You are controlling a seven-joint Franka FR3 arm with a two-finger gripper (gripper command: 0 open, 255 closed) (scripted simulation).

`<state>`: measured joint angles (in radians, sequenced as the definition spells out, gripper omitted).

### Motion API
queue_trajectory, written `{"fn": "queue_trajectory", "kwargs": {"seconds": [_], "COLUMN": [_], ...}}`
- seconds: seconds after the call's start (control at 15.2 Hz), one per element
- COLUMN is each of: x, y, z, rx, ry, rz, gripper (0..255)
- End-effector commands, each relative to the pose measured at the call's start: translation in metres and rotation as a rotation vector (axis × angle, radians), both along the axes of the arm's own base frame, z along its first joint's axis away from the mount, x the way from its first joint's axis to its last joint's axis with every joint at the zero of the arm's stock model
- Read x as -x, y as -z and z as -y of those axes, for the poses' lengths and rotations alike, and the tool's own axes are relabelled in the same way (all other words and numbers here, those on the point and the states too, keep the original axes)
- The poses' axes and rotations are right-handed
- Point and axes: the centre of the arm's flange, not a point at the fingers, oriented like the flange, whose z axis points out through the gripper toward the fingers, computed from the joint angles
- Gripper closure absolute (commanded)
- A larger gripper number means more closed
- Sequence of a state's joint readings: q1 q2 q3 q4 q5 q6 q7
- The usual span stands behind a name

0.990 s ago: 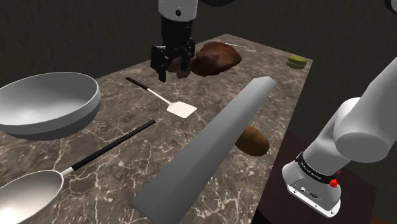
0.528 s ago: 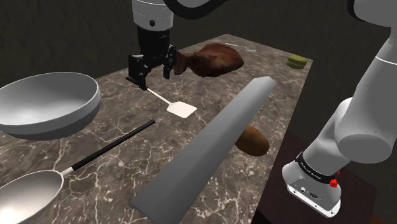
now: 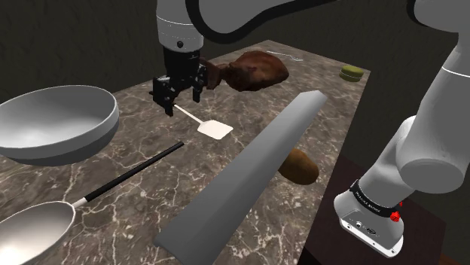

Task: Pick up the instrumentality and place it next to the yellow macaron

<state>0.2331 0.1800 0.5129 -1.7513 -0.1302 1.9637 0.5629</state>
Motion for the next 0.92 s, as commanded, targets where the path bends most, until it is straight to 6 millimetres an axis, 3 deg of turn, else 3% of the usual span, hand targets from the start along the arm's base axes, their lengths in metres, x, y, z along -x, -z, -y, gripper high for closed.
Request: {"fn": "queue_trajectory", "kwargs": {"seconds": [0.0,0.2,0.26,0.86], "x": [0.0001,0.0001,0.0001,0.0001], "y": [0.0005,0.0005,0.0005,0.0005], "z": [-0.0001,-0.0001,-0.0001,-0.0001], "rx": [0.0,0.0,0.0,0.0], "ry": [0.0,0.0,0.0,0.0], "rz": [0.0,0.0,0.0,0.0], "gripper": [0,0,255,255]}}
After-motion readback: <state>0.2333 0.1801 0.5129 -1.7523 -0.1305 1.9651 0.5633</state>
